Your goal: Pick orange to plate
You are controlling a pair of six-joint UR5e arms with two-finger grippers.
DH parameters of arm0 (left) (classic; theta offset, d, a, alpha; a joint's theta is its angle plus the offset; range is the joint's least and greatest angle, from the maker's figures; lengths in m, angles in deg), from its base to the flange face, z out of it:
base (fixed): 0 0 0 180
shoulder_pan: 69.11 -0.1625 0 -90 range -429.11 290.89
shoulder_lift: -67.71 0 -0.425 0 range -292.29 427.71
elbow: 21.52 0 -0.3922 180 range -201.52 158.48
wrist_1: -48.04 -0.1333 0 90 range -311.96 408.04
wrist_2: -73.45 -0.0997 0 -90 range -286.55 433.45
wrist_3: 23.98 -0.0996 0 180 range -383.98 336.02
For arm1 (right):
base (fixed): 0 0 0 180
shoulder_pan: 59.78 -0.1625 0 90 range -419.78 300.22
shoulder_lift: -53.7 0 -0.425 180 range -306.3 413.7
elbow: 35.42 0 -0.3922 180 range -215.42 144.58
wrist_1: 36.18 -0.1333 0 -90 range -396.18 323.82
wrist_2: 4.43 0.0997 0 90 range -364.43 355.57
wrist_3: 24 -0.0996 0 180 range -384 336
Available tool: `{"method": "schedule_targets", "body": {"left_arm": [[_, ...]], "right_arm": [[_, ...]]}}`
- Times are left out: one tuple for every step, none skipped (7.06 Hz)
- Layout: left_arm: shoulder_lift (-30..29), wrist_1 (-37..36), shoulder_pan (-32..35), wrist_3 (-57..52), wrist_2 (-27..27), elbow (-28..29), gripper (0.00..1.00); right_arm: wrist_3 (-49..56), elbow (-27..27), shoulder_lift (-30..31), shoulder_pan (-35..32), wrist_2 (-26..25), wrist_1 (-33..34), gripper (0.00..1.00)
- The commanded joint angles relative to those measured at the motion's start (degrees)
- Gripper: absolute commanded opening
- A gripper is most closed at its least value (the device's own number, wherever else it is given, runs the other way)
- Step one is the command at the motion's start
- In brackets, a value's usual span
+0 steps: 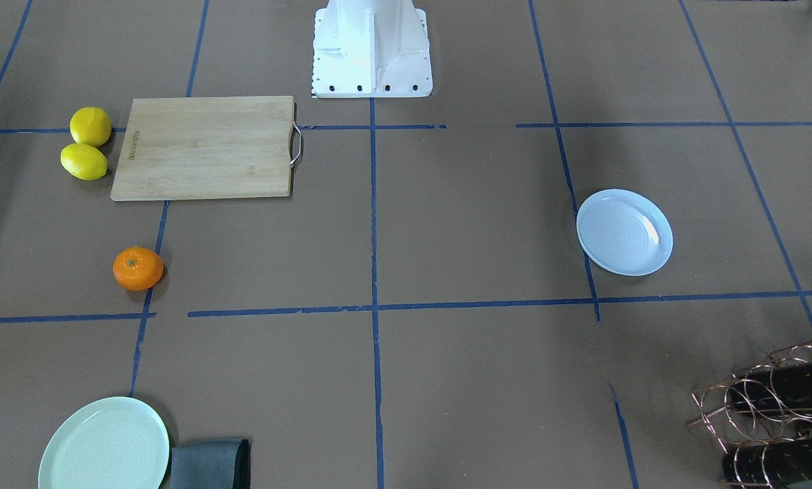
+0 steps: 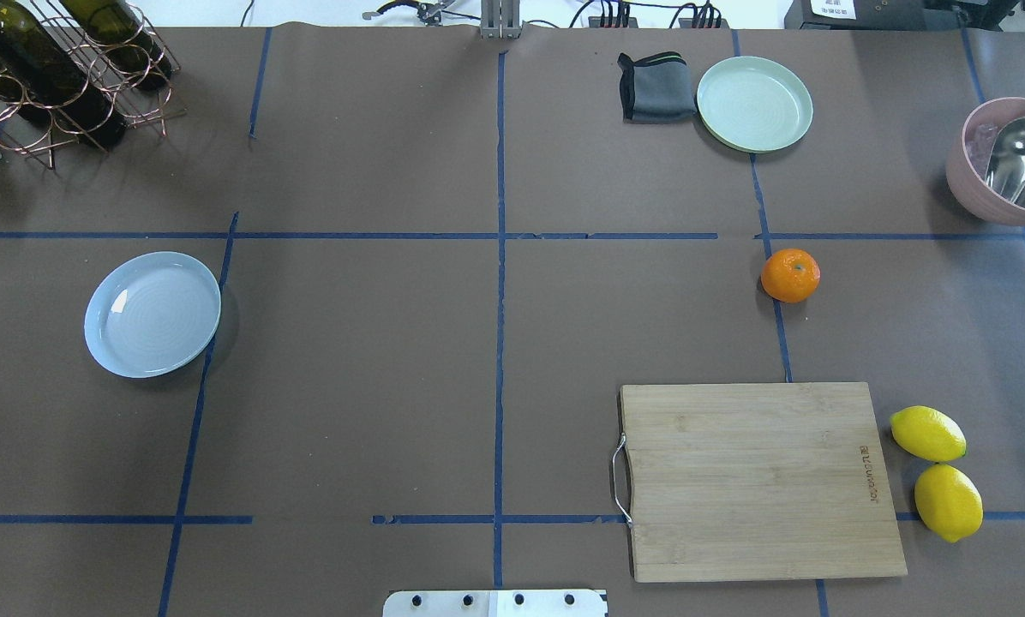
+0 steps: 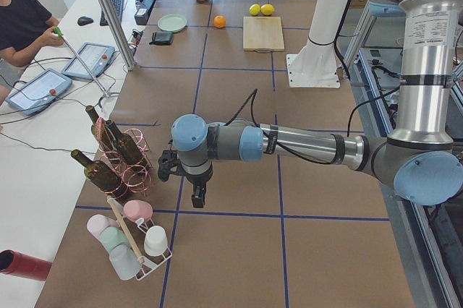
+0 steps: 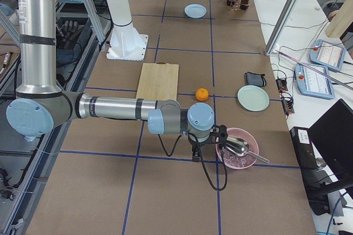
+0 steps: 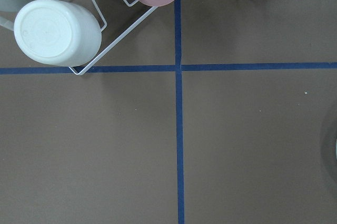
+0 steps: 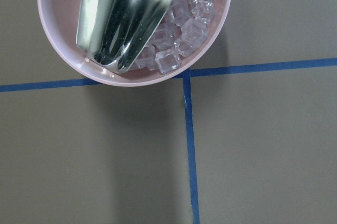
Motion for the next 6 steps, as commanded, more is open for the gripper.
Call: {"method": "schedule_targets", "body": {"left_arm": [[-1.00, 0.49, -0.11, -0.09, 0.00, 0.18, 1.00], [-1.10, 5.37, -0.28, -0.09, 0.00, 1.40, 1.00], [-1.28, 15.17, -0.63, 0.26, 0.09, 4.89, 1.00], [-2.58, 26.66, -3.24, 0.53, 0.09, 11.89, 1.00], [-2.42, 32.43, -4.31, 1.83, 0.09, 13.79, 1.00], [-3.73, 32.93, -7.72, 3.85, 0.09, 14.33, 1.00]], "right_arm": [[-0.34, 0.06, 0.07, -0.06, 0.03, -0.30, 1.00], [-0.95, 0.49, -0.28, -0.06, 0.20, -0.39, 1.00], [-1.65, 1.11, -0.45, -0.06, 0.29, -0.57, 1.00], [-2.01, 2.59, -0.54, 0.03, 0.12, -0.65, 1.00], [-3.23, 3.04, -1.15, 0.55, 0.12, -0.74, 1.00], [-3.24, 2.79, -4.90, 0.73, 0.46, -0.31, 1.00]]}}
